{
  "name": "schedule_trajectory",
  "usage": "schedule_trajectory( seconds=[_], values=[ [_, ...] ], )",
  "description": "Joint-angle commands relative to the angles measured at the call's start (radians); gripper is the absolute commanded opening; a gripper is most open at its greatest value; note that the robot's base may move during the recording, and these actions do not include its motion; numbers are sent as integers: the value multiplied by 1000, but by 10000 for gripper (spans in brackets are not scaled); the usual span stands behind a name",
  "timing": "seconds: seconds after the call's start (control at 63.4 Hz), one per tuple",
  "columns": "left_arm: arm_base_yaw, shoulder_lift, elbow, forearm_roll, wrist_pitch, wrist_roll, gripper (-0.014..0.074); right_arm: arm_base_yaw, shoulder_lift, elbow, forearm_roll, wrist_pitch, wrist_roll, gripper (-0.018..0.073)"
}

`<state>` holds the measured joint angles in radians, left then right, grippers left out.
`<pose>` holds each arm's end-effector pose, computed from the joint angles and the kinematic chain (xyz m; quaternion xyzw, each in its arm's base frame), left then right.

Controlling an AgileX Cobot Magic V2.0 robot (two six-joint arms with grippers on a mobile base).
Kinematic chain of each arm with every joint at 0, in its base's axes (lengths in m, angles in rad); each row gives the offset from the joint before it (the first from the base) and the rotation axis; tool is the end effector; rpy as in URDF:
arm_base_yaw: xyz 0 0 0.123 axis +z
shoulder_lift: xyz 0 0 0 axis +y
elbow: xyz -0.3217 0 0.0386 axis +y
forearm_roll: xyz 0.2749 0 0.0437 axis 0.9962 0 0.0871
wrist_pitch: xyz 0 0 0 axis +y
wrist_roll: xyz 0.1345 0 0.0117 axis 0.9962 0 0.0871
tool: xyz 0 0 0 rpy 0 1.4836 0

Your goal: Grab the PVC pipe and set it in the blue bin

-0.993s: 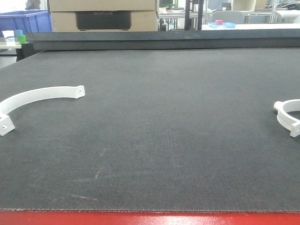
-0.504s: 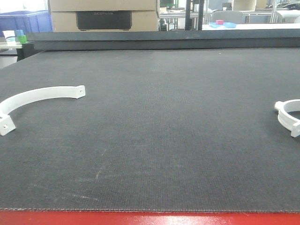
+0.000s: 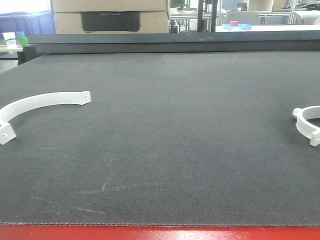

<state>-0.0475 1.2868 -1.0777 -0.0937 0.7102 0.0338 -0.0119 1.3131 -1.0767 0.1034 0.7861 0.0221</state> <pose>0.3151 -0.0232 0.3288 0.0158 0.9317 -0.0438 0.3603 0.3131 0.0061 0.3138 0.0394 0.9481 0.0477 0.3118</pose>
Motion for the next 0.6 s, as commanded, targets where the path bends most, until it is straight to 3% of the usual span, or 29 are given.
schedule_trajectory(
  seconds=[0.0, 0.189, 0.284, 0.363, 0.504, 0.583],
  values=[
    [3, 27, -40, 25, 59, 0, -111, 25, 92, -89, 1, 77, 4, -151],
    [3, 28, -40, 24, 74, 0, -111, 91, 256, -238, -7, 211, 60, -151],
    [3, 28, -40, 24, 111, 0, -111, 102, 326, -278, -56, 256, 116, -125],
    [3, 28, -40, 24, 153, 0, -111, 102, 365, -285, -67, 274, 171, -42],
    [3, 28, -40, 5, 194, 0, -111, 102, 402, -285, -67, 274, 170, 220],
    [3, 28, -34, -16, 203, 0, -111, 100, 421, -285, -67, 274, 171, 298]
  ],
)
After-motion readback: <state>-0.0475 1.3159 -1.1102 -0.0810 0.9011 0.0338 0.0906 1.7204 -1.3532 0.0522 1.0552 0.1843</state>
